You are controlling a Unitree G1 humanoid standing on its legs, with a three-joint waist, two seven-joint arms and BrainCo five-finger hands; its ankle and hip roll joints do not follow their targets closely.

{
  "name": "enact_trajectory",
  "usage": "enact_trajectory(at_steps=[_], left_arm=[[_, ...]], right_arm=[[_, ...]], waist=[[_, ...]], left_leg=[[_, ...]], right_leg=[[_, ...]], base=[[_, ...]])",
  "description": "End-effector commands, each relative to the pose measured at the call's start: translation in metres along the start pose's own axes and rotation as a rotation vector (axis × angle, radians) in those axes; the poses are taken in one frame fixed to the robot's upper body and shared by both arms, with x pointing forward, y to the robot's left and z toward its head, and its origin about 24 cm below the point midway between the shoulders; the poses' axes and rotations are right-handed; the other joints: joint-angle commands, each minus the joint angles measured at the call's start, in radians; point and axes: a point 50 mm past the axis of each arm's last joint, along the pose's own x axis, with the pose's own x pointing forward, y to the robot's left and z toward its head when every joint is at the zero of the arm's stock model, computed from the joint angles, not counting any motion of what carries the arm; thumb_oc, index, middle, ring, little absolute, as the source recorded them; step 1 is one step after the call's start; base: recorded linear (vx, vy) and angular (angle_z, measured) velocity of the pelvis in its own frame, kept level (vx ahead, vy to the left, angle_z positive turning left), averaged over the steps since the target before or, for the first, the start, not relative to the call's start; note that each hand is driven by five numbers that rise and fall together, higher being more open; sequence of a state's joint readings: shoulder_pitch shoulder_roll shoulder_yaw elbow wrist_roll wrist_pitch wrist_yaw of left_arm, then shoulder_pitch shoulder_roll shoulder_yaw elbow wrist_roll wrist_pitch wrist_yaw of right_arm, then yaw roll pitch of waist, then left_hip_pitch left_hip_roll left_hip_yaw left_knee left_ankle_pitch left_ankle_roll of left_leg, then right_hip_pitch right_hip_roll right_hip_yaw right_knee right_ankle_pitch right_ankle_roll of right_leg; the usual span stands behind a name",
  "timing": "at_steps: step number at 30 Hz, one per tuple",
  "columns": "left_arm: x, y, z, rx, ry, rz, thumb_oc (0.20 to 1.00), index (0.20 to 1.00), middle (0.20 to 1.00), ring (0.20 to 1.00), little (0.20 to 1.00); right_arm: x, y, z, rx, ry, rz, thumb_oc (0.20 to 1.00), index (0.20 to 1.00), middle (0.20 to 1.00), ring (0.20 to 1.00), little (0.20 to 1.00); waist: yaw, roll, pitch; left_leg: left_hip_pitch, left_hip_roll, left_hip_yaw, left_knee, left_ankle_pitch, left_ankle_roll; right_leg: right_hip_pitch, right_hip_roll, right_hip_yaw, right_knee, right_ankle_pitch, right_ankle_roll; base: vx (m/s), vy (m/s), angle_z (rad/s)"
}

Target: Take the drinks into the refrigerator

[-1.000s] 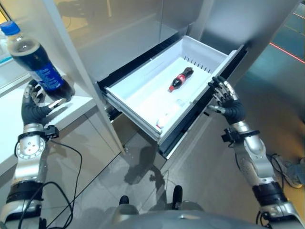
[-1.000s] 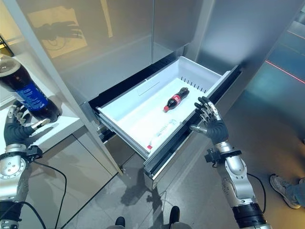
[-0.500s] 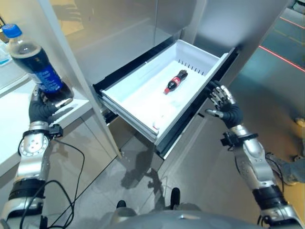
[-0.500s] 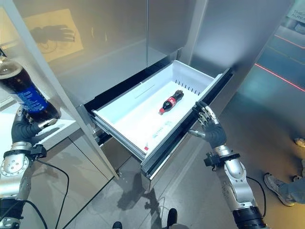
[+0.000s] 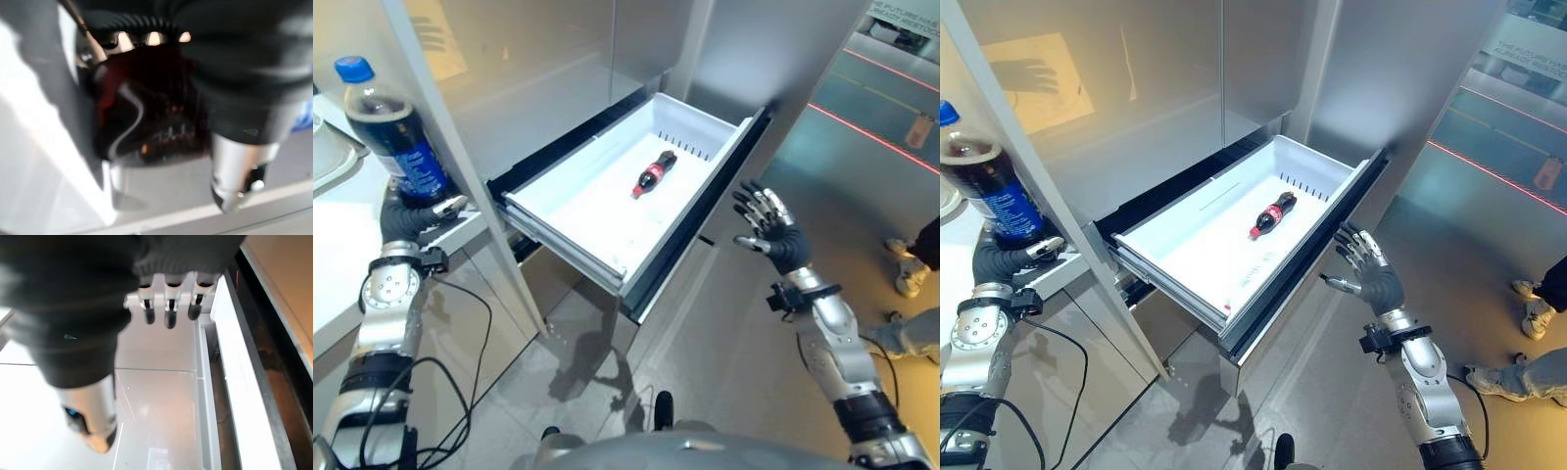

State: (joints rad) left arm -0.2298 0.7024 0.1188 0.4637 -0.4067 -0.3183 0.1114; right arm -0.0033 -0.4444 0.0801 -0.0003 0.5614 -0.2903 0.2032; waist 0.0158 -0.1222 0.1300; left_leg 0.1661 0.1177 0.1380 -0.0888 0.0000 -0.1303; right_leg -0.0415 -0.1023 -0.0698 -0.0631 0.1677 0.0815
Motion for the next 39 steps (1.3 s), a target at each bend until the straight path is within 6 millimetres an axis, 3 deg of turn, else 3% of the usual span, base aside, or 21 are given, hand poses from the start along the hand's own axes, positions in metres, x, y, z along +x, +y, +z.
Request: enact_trajectory(at_steps=[1,5,6,7,19,33,39], left_arm=[[0.024,-0.041,0.024,-0.042,-0.115,-0.1,1.0,1.0,1.0,1.0,1.0],[0.025,-0.052,0.017,-0.037,-0.078,-0.117,1.0,1.0,1.0,1.0,1.0],[0.026,-0.056,0.017,-0.046,-0.079,-0.12,0.451,0.451,0.451,0.451,0.451],[0.023,-0.062,0.016,-0.057,-0.08,-0.134,0.2,0.2,0.2,0.2,0.2],[0.004,-0.07,0.0,-0.107,-0.046,-0.147,0.2,0.2,0.2,0.2,0.2],[-0.055,-0.059,0.036,-0.435,-0.262,-0.248,0.2,0.2,0.2,0.2,0.2],[-0.072,-0.067,0.067,-0.513,-0.384,-0.449,0.2,0.2,0.2,0.2,0.2]], right_arm=[[0.016,0.005,0.041,-0.038,-0.192,0.061,1.0,1.0,1.0,1.0,1.0],[0.016,0.008,0.04,-0.034,-0.191,0.068,1.0,1.0,1.0,1.0,1.0],[0.016,0.008,0.039,-0.033,-0.192,0.069,1.0,1.0,1.0,1.0,1.0],[0.016,0.009,0.041,-0.034,-0.2,0.071,1.0,1.0,1.0,1.0,1.0],[0.014,0.008,0.042,-0.033,-0.222,0.048,1.0,1.0,1.0,1.0,1.0],[0.01,-0.014,0.055,-0.131,-0.279,-0.08,1.0,1.0,1.0,1.0,1.0],[0.024,-0.019,0.062,-0.166,-0.282,-0.046,1.0,1.0,1.0,1.0,1.0]], waist=[[-0.032,0.06,0.033],[-0.042,0.064,0.028],[-0.043,0.066,0.027],[-0.044,0.067,0.026],[-0.042,0.074,0.021],[0.012,0.072,0.022],[0.044,0.064,0.019]], left_leg=[[0.025,-0.062,-0.044,0.002,-0.085,0.106],[0.033,-0.064,-0.039,0.002,-0.088,0.108],[0.035,-0.065,-0.037,0.002,-0.089,0.109],[0.037,-0.065,-0.034,0.002,-0.089,0.109],[0.042,-0.067,-0.029,0.002,-0.092,0.11],[0.028,-0.073,-0.06,0.003,-0.091,0.118],[0.026,-0.075,-0.076,0.004,-0.088,0.118]], right_leg=[[0.067,0.054,-0.013,0.152,-0.179,0.011],[0.071,0.054,-0.008,0.151,-0.178,0.01],[0.071,0.054,-0.006,0.151,-0.178,0.01],[0.071,0.055,-0.003,0.151,-0.179,0.01],[0.073,0.056,0.003,0.152,-0.179,0.009],[0.093,0.043,-0.023,0.133,-0.174,0.006],[0.109,0.036,-0.042,0.124,-0.171,0.004]], base=[[0.0,0.0,0.0],[0.0,0.0,0.0],[0.0,0.0,0.0],[0.0,0.0,0.0],[0.0,0.0,0.0],[0.0,0.0,0.0],[0.0,-0.014,0.04]])
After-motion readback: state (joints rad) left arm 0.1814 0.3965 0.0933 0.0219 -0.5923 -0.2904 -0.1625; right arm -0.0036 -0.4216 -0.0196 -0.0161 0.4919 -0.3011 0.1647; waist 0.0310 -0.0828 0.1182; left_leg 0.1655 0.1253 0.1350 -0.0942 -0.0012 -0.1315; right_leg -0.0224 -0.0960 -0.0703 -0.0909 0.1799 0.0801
